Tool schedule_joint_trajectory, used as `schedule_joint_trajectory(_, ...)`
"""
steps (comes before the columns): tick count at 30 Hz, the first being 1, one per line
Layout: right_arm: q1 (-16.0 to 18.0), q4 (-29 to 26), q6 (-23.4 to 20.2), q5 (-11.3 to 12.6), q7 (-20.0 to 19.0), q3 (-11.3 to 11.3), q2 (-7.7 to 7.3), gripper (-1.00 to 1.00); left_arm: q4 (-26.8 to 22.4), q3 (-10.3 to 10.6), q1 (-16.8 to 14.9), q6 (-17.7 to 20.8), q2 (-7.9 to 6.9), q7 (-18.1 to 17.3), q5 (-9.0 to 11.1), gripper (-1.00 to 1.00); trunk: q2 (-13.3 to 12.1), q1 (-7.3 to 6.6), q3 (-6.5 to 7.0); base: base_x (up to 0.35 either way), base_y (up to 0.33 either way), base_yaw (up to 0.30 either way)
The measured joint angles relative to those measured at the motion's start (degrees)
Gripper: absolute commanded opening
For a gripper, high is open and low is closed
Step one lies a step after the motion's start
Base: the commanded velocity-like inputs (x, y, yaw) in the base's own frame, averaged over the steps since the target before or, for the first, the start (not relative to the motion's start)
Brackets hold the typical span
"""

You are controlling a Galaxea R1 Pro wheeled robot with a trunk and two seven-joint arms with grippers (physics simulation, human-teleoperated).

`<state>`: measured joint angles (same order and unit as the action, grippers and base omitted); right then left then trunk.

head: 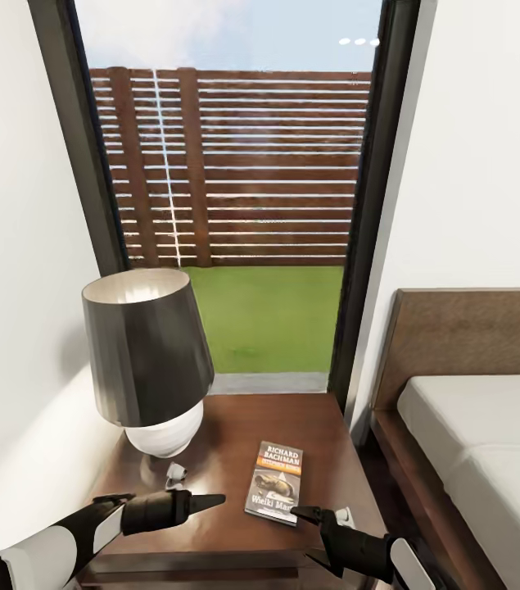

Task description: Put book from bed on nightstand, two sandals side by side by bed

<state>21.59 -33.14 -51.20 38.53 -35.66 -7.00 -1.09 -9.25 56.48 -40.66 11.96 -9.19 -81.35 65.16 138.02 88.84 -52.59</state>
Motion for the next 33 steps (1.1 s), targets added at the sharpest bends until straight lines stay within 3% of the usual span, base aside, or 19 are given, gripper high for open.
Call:
schedule_joint_trajectory(27,0.0,0.0,0.3,-0.1,0.1,0.2,-0.03,1.00,0.0,0.1,0.0,0.0,0.09,0.1,-0.1,1.00,-10.8,-5.93,4.85,0.000,0.000,0.000)
schedule_joint_trajectory(33,0.0,-0.5,0.6,-0.3,-0.3,0.3,-0.17,1.00,0.0,0.1,0.0,0.1,0.84,0.0,-0.1,1.00,-13.2,-7.25,5.92,0.000,0.000,0.000)
